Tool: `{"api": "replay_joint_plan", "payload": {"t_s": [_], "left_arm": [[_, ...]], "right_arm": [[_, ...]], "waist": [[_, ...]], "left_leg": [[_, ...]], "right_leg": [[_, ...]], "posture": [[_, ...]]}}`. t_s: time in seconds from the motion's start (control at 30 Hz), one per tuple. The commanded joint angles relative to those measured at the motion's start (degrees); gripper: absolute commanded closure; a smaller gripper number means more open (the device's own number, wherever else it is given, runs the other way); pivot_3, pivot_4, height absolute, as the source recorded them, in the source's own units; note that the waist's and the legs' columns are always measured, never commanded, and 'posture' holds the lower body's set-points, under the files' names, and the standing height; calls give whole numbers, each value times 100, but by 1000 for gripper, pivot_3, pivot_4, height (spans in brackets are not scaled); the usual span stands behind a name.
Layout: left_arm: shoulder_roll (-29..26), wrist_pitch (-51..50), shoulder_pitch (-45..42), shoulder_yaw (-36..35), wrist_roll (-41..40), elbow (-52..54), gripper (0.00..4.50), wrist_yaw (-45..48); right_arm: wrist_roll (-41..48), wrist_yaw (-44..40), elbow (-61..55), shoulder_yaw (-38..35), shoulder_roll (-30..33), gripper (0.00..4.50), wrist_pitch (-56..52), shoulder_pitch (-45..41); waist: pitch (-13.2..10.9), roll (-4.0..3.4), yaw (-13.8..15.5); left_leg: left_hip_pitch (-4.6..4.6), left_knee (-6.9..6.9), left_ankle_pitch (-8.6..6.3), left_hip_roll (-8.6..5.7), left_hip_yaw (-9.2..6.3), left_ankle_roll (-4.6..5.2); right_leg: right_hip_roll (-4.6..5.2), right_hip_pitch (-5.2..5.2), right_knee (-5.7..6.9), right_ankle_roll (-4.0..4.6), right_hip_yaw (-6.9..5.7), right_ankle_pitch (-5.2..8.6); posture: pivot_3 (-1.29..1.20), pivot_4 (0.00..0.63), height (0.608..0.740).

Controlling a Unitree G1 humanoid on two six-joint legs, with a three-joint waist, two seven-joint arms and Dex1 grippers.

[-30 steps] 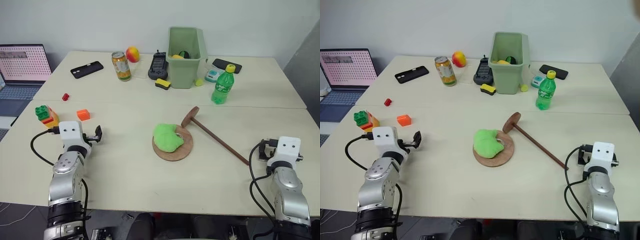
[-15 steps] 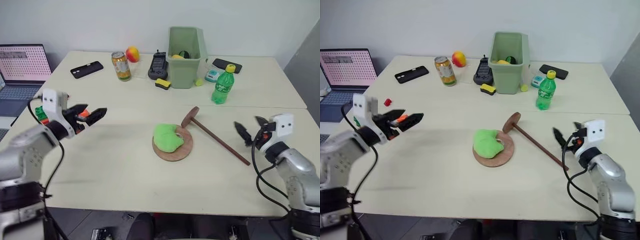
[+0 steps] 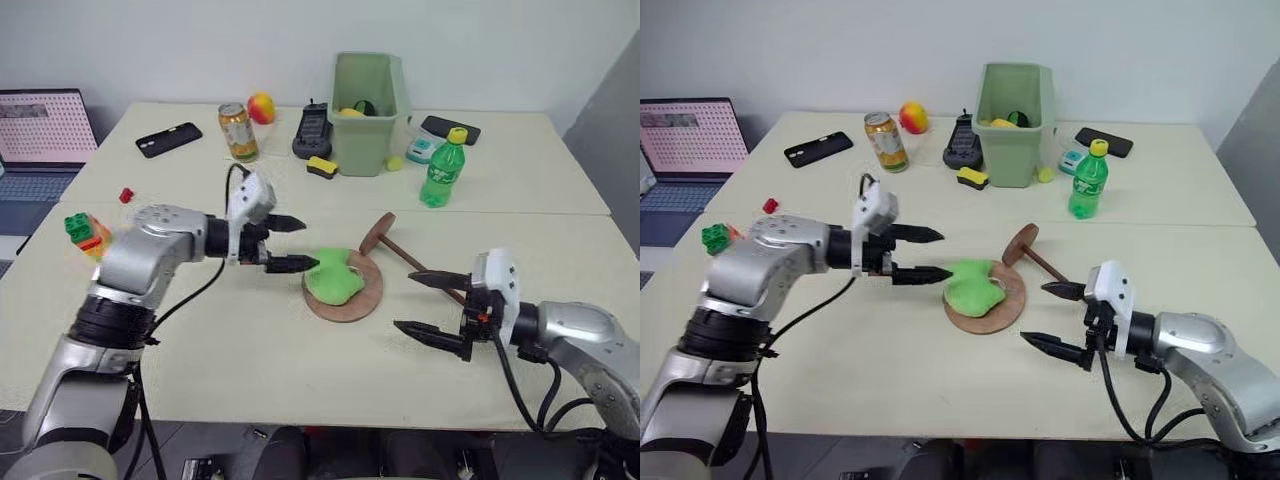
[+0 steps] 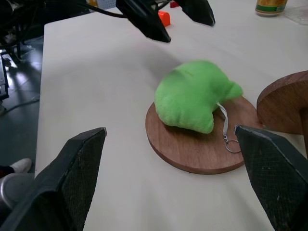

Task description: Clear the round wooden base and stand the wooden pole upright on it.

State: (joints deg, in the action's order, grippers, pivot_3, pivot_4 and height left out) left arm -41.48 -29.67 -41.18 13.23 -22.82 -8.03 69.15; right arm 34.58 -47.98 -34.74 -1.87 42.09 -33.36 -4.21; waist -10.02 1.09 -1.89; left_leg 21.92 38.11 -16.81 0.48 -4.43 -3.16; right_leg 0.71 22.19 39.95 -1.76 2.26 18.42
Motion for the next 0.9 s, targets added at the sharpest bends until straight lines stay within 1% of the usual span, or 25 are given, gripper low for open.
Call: {"api": "replay_joint_plan", "payload": {"t_s": [0.03,0.2,0.4,0.47,0.5,0.77,0.8,0.83,0.9], "left_arm": [[94,663,-251,260,459,-424,0,473],[517,1478,-425,465,959,-1182,0,587],[939,2030,-559,458,1273,-1730,0,614],[982,2077,-579,429,1290,-1779,361,717],[984,2076,-581,411,1295,-1777,462,764],[974,2052,-592,327,1319,-1801,2168,882],[971,1981,-573,306,1280,-1751,2313,888],[971,1929,-559,289,1253,-1715,2639,893],[951,1868,-532,261,1250,-1642,3073,880]], "right_arm": [[-126,149,-343,-34,-69,21,237,176],[-238,423,-447,-36,-240,21,313,360],[-287,566,-489,-7,-336,21,334,437],[-295,585,-477,-2,-361,0,339,438],[-299,597,-475,6,-370,0,336,431],[-316,571,-277,27,-417,0,343,225],[-316,557,-241,34,-419,0,342,179],[-316,547,-217,39,-421,0,342,148],[-322,522,-157,56,-430,0,341,70]], "waist": [[-1,2,9],[-1,2,18],[-2,4,20],[-2,4,19],[-2,4,18],[-2,4,16],[-2,4,16],[-2,4,16],[-2,4,14]], "left_leg": [[3,0,0,1,0,0],[2,4,0,2,-5,0],[3,8,0,0,-5,1],[2,9,0,0,-5,1],[2,9,0,0,-4,1],[2,10,0,1,-7,1],[2,10,0,1,-7,1],[2,10,0,1,-8,1],[2,10,0,1,-7,1]], "right_leg": [[0,0,-2,0,-2,0],[1,0,2,0,-2,0],[3,-1,3,0,-3,0],[3,-1,4,0,-3,0],[3,-1,4,0,-2,0],[3,-1,5,0,-3,0],[3,-1,5,0,-4,0],[3,-1,5,0,-4,0],[2,-1,6,0,-4,0]], "posture": [[0,150,740],[0,150,740],[0,150,740],[0,150,740],[0,150,740],[0,150,740],[0,150,740],[0,150,740],[0,150,740]]}}
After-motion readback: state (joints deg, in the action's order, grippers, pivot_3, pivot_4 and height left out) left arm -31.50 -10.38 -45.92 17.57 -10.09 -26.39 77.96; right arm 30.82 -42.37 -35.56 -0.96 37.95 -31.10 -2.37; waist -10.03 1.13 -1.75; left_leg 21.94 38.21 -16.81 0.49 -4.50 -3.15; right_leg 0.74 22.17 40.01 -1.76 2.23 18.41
